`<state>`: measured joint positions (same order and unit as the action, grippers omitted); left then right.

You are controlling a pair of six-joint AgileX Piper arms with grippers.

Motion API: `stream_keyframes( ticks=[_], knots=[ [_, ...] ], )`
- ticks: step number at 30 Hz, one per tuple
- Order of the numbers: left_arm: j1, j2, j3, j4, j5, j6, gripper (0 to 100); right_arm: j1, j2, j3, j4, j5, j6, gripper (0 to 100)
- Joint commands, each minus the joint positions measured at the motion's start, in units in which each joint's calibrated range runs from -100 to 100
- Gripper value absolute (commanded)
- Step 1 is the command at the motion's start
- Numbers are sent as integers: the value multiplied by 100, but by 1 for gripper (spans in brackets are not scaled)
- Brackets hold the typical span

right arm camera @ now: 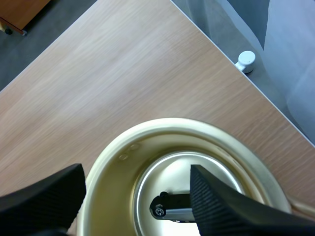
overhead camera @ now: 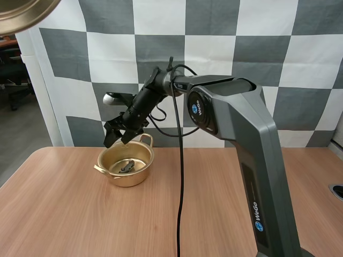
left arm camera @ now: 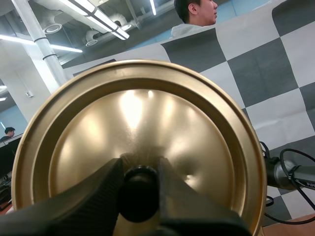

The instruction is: Open the pot, put the car inside, and close it

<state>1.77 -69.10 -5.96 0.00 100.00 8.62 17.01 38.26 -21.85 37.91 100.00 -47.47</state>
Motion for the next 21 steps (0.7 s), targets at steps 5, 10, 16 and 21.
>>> stream_keyframes(
  ticks=[5,10,16,21],
  knots=[
    [0,-5,2,0,0,-1,0,4,1,-53,-544,0,-130,100],
    [0,-5,2,57,0,-1,0,4,-18,-373,-1005,0,-434,100],
    [0,-5,243,95,0,-1,0,-47,-463,-1109,-1966,0,359,100],
    [0,21,1363,271,0,51,0,-393,-1360,-1896,-2203,0,1040,100]
  ],
)
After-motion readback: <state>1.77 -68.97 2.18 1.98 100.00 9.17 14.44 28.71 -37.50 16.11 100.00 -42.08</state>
